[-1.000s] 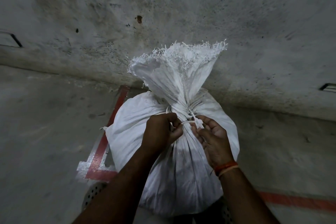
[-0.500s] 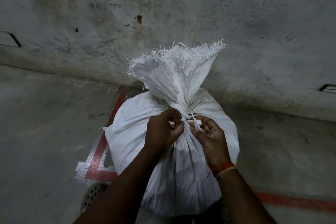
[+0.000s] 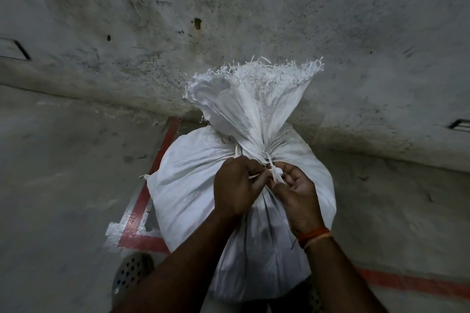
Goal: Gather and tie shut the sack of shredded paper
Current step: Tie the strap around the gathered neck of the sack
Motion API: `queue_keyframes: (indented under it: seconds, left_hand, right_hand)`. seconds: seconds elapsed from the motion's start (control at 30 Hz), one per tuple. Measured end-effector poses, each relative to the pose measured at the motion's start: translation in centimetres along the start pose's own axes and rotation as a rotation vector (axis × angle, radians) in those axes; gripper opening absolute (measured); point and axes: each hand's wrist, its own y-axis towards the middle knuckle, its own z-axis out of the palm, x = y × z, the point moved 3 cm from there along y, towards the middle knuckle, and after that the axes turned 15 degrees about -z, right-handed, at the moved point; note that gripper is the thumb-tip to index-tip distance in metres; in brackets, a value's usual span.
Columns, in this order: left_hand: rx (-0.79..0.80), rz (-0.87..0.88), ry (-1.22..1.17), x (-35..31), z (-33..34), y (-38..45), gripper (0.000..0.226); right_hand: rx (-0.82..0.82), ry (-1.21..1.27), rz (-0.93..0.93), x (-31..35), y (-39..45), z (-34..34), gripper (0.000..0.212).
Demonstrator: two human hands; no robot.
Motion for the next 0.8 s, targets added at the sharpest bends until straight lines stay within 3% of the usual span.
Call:
queue_keyframes:
  seconds: [0.23, 0.4, 0.8]
  left_hand:
    - [-0.026, 0.090, 0.037, -0.2, 0.0, 0.0, 0.020]
    - [-0.017, 0.118, 0.027, -0.5, -0.2, 0.0, 0.014]
    - [0.124, 0.292, 0.036, 0.3, 0.5, 0.9, 0.024]
  right_hand:
    - [-0.052, 0.230, 0.068, 0.1, 0.1, 0.4, 0.024]
    - [-0.090, 0.085, 0.041, -0.6, 0.5, -0.2, 0.021]
    - [-0.017, -0.164, -0.094, -0.1, 1.2, -0.3, 0.022]
